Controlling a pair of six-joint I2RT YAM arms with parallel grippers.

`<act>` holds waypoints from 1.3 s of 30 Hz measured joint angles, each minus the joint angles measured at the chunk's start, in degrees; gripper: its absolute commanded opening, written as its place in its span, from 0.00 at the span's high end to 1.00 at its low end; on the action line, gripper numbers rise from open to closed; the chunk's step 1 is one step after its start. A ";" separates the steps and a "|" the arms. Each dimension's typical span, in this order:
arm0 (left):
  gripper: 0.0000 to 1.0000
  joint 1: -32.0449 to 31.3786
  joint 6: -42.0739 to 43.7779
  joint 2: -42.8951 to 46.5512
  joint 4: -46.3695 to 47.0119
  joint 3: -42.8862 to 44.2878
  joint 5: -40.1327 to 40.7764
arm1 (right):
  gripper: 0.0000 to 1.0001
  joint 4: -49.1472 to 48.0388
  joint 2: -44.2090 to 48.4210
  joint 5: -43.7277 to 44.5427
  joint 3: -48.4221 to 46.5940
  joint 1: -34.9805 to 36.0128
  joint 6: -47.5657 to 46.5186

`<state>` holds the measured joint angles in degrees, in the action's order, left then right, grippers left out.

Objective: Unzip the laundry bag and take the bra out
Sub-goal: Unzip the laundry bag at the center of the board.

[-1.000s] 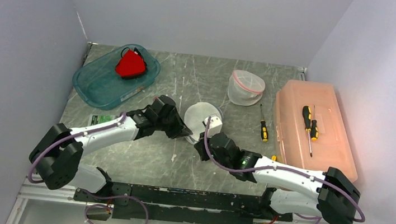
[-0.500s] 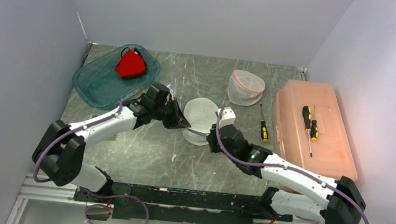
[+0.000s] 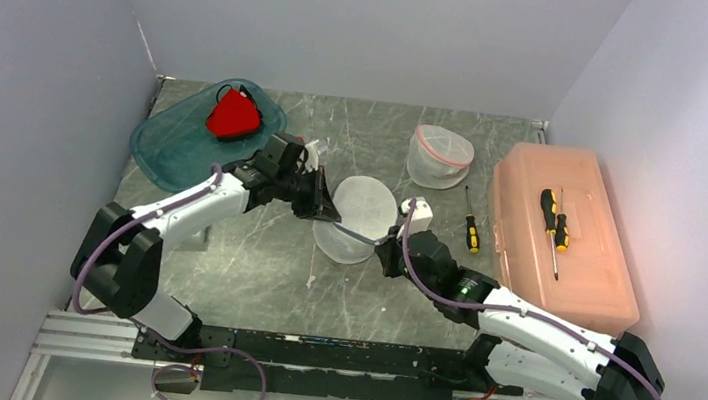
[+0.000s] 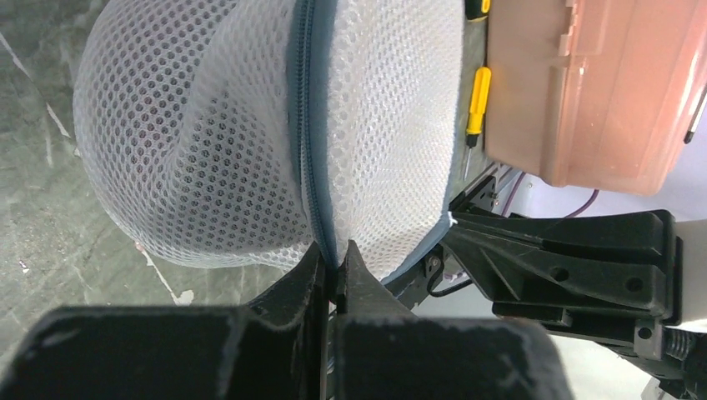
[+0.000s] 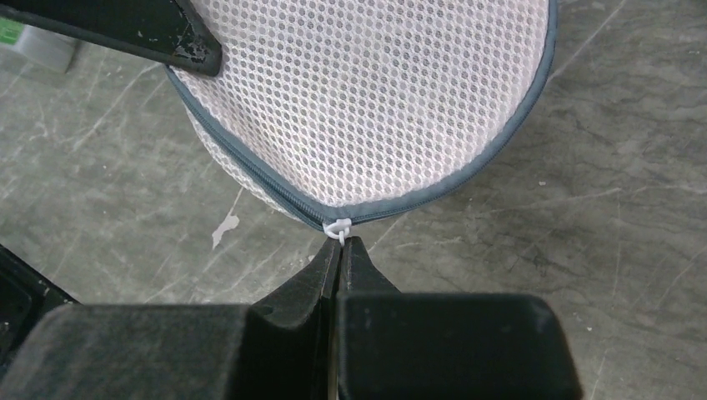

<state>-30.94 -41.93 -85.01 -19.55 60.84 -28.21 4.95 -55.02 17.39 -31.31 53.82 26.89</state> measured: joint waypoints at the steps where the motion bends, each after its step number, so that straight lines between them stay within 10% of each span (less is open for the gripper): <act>1: 0.97 0.42 0.15 -0.48 0.68 -0.70 -0.63 | 1.00 -0.68 0.00 0.00 0.61 0.00 -0.17; 4: 0.84 0.92 0.35 -1.42 1.95 -2.12 -1.07 | 1.00 -2.54 0.26 0.11 2.51 0.09 -0.37; 9: 0.17 1.18 1.60 -1.16 1.81 -2.67 1.03 | 1.00 -4.09 1.86 0.61 4.90 0.42 -0.33; 13: 0.06 1.90 3.28 1.36 -2.97 -2.43 4.46 | 1.00 -4.20 2.01 0.81 5.35 0.48 -0.24; 24: 0.06 -13.05 -14.80 20.76 -1.64 -11.43 16.48 | 1.00 -7.61 1.07 0.55 5.64 1.95 0.72; 39: 0.08 -16.06 -35.32 12.68 7.10 -15.17 23.32 | 1.00 -9.94 -3.93 1.86 4.46 8.37 0.55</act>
<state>-47.00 -77.25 -72.34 -12.45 45.67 -4.89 -4.99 -58.96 19.25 -26.85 62.19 27.44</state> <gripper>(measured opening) 0.942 0.015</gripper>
